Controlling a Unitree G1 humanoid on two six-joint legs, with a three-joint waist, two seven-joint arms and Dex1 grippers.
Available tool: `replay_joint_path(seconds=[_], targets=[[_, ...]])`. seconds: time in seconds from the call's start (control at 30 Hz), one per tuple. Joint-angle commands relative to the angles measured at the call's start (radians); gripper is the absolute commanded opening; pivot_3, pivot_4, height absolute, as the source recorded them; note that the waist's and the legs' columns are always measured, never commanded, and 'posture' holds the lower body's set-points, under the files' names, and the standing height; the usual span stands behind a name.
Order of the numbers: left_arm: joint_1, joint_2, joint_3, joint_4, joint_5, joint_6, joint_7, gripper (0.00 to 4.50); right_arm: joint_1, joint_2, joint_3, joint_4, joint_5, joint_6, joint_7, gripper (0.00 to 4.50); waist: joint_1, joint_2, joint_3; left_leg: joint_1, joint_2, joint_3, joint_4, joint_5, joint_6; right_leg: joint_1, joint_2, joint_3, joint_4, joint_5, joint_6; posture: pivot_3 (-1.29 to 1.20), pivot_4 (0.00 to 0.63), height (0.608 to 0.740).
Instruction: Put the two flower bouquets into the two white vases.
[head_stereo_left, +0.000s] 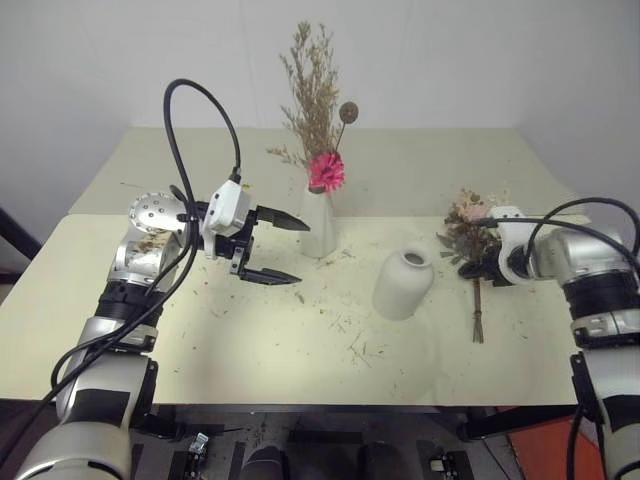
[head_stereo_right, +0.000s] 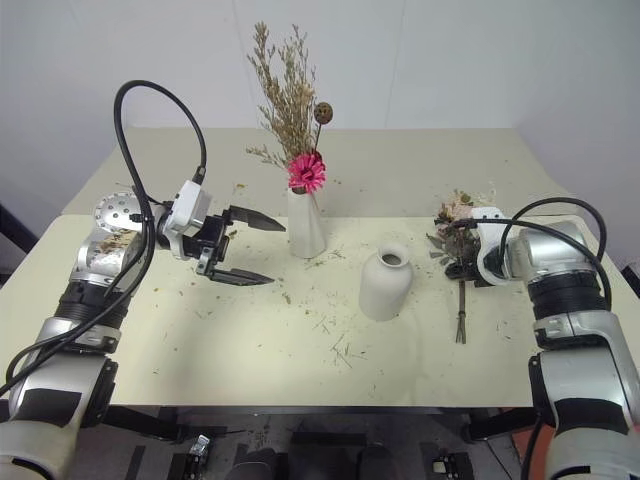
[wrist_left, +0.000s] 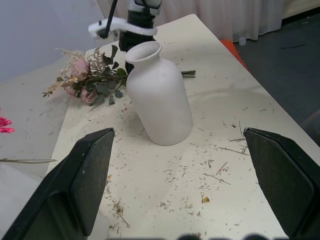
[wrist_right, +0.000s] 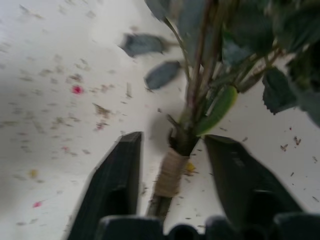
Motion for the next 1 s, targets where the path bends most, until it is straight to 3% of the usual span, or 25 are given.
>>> replay_joint_path(seconds=[0.03,0.1,0.23,0.33,0.47,0.53,0.67,0.8,1.0], targets=[[0.002,0.009,0.041,-0.045,-0.006,-0.001,0.014,4.5,-0.04,0.002,-0.007,0.054,-0.053,-0.06,0.027,0.88,0.0,0.0,0.0,0.0,0.0,0.0,0.0,0.0,0.0,0.0,0.0,0.0,0.0,0.0,0.0,0.0,0.15,0.74],[0.009,0.011,0.046,-0.054,-0.005,0.002,0.018,4.5,-0.049,0.004,-0.013,0.076,-0.073,-0.076,0.037,0.28,0.0,0.001,0.0,0.0,0.0,0.0,0.0,0.0,0.0,0.0,0.0,0.0,0.0,0.0,0.0,0.0,0.15,0.74],[0.013,0.011,0.054,-0.06,-0.005,0.006,0.025,4.5,-0.065,0.002,-0.049,0.09,-0.1,-0.086,0.017,0.25,0.0,0.001,-0.001,0.001,0.0,0.0,0.0,0.0,0.0,0.0,0.0,0.0,0.001,0.0,0.0,0.0,0.15,0.74],[0.006,0.018,0.059,-0.059,-0.004,0.004,0.026,4.5,-0.07,-0.016,-0.134,0.036,-0.112,-0.095,-0.078,0.25,0.0,0.002,-0.001,0.0,0.0,0.0,0.0,0.0,0.0,0.0,0.0,0.0,0.001,0.0,0.0,0.0,0.15,0.74],[-0.002,0.022,0.068,-0.054,-0.001,0.001,0.028,4.5,0.02,-0.022,-0.32,-0.227,-0.129,-0.282,-0.249,0.25,0.001,0.005,-0.001,-0.001,0.0,0.0,0.0,0.0,0.0,-0.001,0.0,0.0,0.0,0.0,0.0,0.0,0.15,0.74],[-0.003,0.029,0.068,-0.053,0.005,0.009,0.035,4.5,0.09,-0.016,-0.387,-0.438,-0.108,-0.331,-0.255,0.25,0.002,0.005,-0.001,-0.001,0.0,0.0,-0.001,0.0,0.0,-0.001,0.0,0.0,0.0,0.0,0.0,0.0,0.15,0.74],[-0.005,0.036,0.069,-0.055,0.003,0.019,0.032,4.5,0.193,0.134,-0.506,-0.751,-0.158,-0.526,-0.478,0.25,-0.003,0.006,-0.001,0.0,0.0,0.0,-0.001,0.0,0.0,0.0,0.0,0.0,0.001,0.0,0.0,0.0,0.15,0.74],[-0.003,0.034,0.082,-0.071,-0.007,0.039,0.045,4.5,0.261,0.314,-0.624,-1.006,0.092,-0.65,-0.381,0.25,-0.001,0.006,-0.001,0.001,0.0,-0.001,0.0,0.001,-0.001,0.0,0.0,0.0,0.002,0.0,0.0,0.0,0.15,0.74],[0.011,0.048,0.094,-0.1,-0.007,0.065,0.048,4.5,0.322,0.515,-0.565,-1.158,0.171,-0.746,-0.442,0.25,0.0,0.007,-0.002,0.001,0.0,-0.001,0.0,0.002,-0.001,0.001,0.0,0.0,0.002,0.001,0.001,0.0,0.15,0.74]])
